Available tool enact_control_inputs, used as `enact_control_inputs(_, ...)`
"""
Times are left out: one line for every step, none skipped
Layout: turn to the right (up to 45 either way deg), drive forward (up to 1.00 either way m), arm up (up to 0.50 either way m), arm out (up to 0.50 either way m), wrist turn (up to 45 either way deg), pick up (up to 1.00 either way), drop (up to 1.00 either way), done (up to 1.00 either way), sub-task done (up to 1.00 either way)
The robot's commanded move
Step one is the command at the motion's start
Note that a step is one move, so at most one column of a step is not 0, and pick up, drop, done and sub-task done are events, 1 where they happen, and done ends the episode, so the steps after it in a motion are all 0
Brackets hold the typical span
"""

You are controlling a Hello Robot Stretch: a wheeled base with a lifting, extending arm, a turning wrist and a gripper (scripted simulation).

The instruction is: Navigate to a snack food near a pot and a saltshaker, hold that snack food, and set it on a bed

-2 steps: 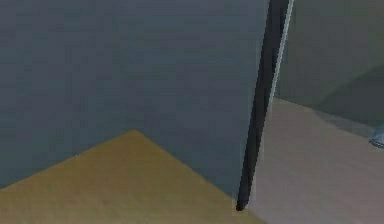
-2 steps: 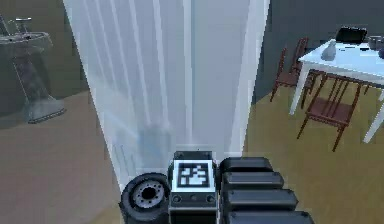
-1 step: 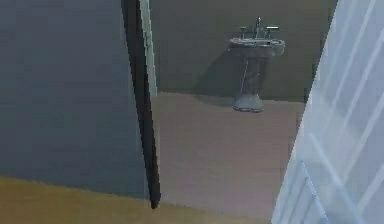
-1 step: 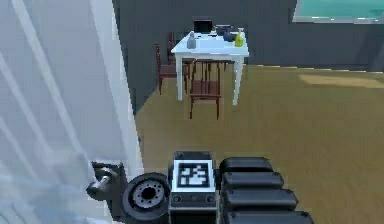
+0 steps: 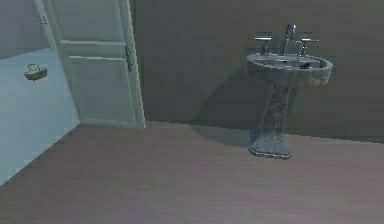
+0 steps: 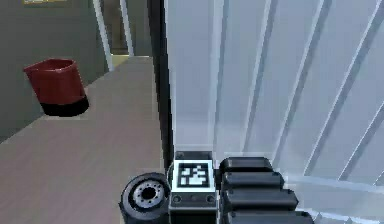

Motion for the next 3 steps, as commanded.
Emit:
enact_control_inputs(0.0, 0.45, 0.00, 0.00, 0.0, 0.00, 0.00, 0.00, 0.00)
enact_control_inputs(-42.0, 0.00, 0.00, 0.00, 0.0, 0.00, 0.00, 0.00, 0.00)
enact_control_inputs(0.0, 0.90, 0.00, 0.00, 0.0, 0.00, 0.00, 0.00, 0.00)
